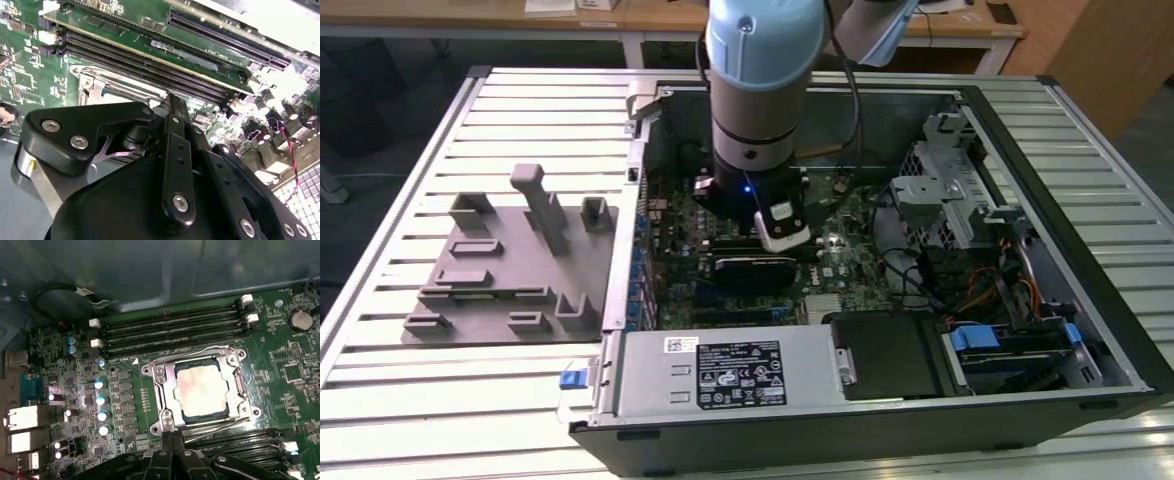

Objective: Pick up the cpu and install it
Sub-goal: 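Install the second cpu locking lever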

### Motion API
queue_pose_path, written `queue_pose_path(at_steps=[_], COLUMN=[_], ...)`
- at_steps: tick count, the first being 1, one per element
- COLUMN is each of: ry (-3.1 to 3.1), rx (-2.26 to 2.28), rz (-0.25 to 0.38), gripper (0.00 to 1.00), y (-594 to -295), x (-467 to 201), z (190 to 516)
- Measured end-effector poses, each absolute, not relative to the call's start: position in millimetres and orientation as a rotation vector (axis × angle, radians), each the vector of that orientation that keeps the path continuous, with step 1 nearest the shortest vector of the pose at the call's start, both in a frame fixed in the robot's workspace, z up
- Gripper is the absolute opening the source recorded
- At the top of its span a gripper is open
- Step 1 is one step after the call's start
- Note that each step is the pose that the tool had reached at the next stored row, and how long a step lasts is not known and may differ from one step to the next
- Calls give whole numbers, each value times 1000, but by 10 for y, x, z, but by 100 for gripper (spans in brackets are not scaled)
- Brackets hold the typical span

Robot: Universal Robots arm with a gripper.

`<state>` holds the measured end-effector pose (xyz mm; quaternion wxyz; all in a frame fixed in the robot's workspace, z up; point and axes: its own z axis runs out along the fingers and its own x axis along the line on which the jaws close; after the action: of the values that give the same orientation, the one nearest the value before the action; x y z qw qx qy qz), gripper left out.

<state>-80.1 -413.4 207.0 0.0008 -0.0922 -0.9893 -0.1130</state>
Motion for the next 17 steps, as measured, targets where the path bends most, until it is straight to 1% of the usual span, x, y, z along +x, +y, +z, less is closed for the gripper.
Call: queue_pose_path(at_steps=[3,8,17], ry=[-3103,-3090,-3079], rx=[-288,-286,-285], rz=[-372,-440,-493], gripper=[11,11,11], y=[-4172,-4205,-4252], x=[-802,-811,-878], z=[2054,2026,1955])
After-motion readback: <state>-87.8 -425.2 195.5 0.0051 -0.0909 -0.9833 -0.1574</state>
